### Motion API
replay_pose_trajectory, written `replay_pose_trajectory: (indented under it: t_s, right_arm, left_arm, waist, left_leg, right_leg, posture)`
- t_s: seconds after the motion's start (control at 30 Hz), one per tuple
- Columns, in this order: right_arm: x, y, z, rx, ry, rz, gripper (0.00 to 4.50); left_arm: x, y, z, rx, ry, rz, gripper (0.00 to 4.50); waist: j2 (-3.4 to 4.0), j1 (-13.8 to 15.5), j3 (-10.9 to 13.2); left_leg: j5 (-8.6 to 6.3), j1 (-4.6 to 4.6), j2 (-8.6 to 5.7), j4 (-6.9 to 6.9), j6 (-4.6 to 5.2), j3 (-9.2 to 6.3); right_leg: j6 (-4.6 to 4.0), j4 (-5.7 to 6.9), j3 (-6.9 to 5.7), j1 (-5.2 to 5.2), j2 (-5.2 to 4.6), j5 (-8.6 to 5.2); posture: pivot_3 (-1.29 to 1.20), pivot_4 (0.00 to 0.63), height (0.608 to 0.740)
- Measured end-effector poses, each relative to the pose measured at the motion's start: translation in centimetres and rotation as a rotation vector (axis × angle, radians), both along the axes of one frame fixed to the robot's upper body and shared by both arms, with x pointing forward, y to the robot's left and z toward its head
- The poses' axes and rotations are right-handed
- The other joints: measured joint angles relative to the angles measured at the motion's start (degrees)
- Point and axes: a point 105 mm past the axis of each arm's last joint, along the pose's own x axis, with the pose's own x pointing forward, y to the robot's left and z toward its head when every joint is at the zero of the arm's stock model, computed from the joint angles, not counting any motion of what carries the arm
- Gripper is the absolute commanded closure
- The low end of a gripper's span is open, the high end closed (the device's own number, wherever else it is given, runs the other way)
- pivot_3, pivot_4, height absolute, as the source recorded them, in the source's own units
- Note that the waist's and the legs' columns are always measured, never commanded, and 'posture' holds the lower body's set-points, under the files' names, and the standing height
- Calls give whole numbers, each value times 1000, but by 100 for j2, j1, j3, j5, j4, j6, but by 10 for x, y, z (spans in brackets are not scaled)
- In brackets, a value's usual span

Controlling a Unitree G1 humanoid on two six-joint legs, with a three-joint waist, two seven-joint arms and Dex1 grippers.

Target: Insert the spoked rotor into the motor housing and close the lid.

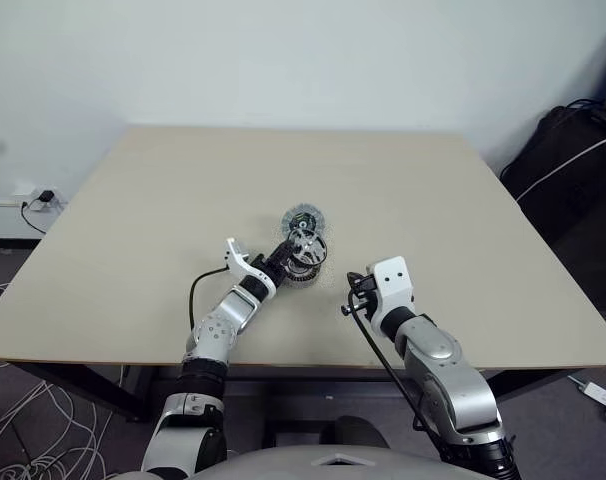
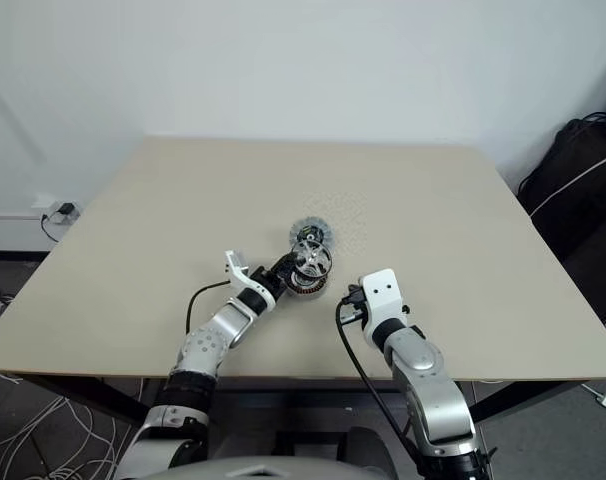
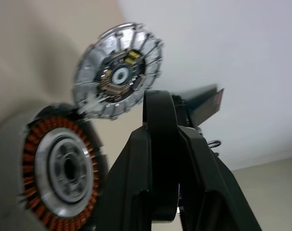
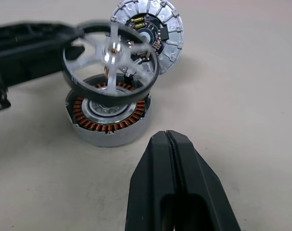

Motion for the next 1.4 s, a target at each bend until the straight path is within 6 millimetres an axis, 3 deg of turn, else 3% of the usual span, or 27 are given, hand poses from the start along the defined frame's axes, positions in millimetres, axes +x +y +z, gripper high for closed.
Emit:
replay_pose_trajectory:
  t_s: [0.13, 0.4, 0.77, 0.97, 1.07, 1.23, 1.3, 1.4]
  right_arm:
    - [0, -1, 0, 0, -1, -4, 4500]
    - [0, -1, 0, 0, 0, -5, 4500]
    - [0, -2, 1, -1, -2, -10, 4500]
    - [0, -7, 0, -3, -1, -30, 4500]
    - [0, -6, 1, -2, -4, -29, 4500]
    - [1, -3, 2, 5, -7, -16, 4500]
    - [1, -2, 3, 5, -10, -14, 4500]
    - [5, 0, 6, 10, -21, -2, 4500]
  left_arm:
    - [-2, 1, -11, 21, 40, 5, 4063]
    - [-2, 4, -13, 37, 46, 13, 4063]
    - [-3, 2, -11, 48, 37, -3, 476]
    - [-16, 10, 2, 133, -58, -1, 476]
    - [-29, 13, -7, 168, -37, 9, 476]
    - [-25, 21, -3, 253, -68, 62, 476]
    - [-23, 23, -2, 332, -94, 83, 476]
    - [-25, 21, 1, 585, -229, 119, 647]
  waist:
    - [0, -1, 0]
    - [0, 0, 0]
    - [0, 2, -2]
    - [7, -44, -7]
    - [11, -5, -8]
    - [12, 12, -10]
    - [13, 12, -10]
    - [22, 18, -15]
  left_leg:
    - [0, 0, 0, 0, 0, 0]
    - [-1, 0, 0, 0, 1, 0]
    - [-1, 1, 0, 0, 1, 0]
    - [-1, 1, 0, -9, -1, 1]
    - [0, 1, 0, -11, -1, 0]
    - [-1, 2, 0, -6, 0, 1]
    - [-1, 2, -1, -6, 0, 2]
    - [-1, 2, -2, -12, -1, 3]
  right_leg:
    - [0, 0, 0, 0, 0, 0]
    - [0, -1, 1, 0, -1, 0]
    - [0, 0, 0, 2, -2, 0]
    - [-1, -3, 6, -4, -1, 1]
    - [-4, -5, 1, -3, -2, 0]
    - [-7, -5, 3, 1, -5, 10]
    - [-5, -6, 3, 1, -5, 10]
    - [-6, -15, 4, 0, -4, 10]
  posture:
    - [0, 0, 740]
    - [0, 0, 740]
    - [0, 0, 740]
    - [0, 0, 740]
    - [0, 0, 740]
    - [0, 0, 740]
    - [0, 0, 740]
    - [0, 0, 740]
